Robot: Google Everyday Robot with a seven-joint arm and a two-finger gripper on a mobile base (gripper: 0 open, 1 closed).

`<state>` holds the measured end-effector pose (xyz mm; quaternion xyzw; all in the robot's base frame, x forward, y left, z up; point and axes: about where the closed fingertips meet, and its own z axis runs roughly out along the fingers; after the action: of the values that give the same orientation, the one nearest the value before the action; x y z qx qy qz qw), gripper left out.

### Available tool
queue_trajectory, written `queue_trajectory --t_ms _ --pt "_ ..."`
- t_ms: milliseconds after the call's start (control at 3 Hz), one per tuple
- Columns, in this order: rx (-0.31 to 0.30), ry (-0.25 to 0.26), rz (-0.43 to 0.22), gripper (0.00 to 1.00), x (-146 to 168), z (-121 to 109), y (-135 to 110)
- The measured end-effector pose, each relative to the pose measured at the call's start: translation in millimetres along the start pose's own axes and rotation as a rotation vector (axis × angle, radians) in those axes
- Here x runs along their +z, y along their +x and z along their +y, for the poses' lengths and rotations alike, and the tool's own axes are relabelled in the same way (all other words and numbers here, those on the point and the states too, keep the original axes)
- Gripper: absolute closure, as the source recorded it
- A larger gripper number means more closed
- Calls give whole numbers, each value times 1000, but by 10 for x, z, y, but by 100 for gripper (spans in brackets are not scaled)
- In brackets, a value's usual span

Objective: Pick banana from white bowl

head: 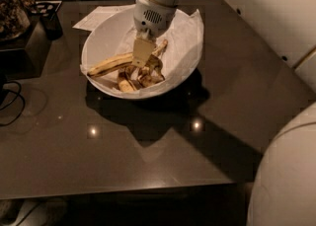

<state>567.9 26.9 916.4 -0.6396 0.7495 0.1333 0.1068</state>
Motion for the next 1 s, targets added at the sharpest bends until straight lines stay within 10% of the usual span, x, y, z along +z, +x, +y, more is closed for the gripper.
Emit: queue_trajectory --t_ms 667,1000 --pt "27 23 -19 100 -270 322 -136" --pt "-20 37 -42 100 -443 879 -224"
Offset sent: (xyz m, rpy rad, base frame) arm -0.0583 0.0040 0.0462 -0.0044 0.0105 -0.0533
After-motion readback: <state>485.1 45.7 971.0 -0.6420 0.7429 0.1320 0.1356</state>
